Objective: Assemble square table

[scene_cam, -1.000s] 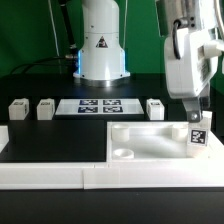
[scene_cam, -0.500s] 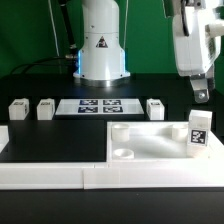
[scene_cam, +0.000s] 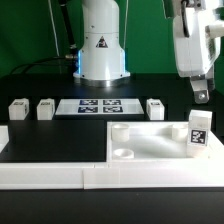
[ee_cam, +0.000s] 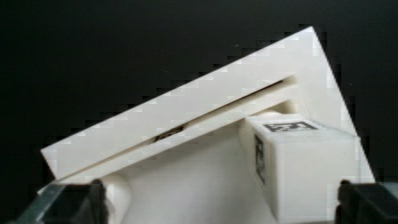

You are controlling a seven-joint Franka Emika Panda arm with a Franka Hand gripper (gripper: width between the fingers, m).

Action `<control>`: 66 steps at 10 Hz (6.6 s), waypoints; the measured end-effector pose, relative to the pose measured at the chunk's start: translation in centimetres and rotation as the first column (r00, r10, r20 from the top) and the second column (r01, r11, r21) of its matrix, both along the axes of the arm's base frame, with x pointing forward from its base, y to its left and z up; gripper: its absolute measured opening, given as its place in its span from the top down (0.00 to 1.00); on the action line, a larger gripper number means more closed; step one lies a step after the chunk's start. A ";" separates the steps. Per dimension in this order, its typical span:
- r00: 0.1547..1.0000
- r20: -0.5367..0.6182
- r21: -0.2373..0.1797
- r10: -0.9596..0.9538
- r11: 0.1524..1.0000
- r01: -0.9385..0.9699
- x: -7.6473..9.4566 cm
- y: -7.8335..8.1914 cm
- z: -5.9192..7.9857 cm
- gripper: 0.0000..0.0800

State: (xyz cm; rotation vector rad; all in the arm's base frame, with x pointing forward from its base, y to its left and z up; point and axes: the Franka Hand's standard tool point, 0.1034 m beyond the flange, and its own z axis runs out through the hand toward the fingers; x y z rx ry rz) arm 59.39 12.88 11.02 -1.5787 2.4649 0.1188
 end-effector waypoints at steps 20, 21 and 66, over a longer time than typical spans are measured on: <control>-0.175 -0.117 -0.351 0.978 -0.206 -0.913 -10.2 -1.9 -3.7 0.19; -0.211 -0.124 -0.351 0.970 -0.241 -0.905 -10.2 -1.9 -3.7 0.19; -0.151 0.110 0.338 0.982 -0.180 -0.924 -12.5 -8.1 -0.2 0.64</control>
Offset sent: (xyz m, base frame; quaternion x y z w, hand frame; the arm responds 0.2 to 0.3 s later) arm -0.0318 0.0120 -0.0010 0.0401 -0.0372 -0.1404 0.9886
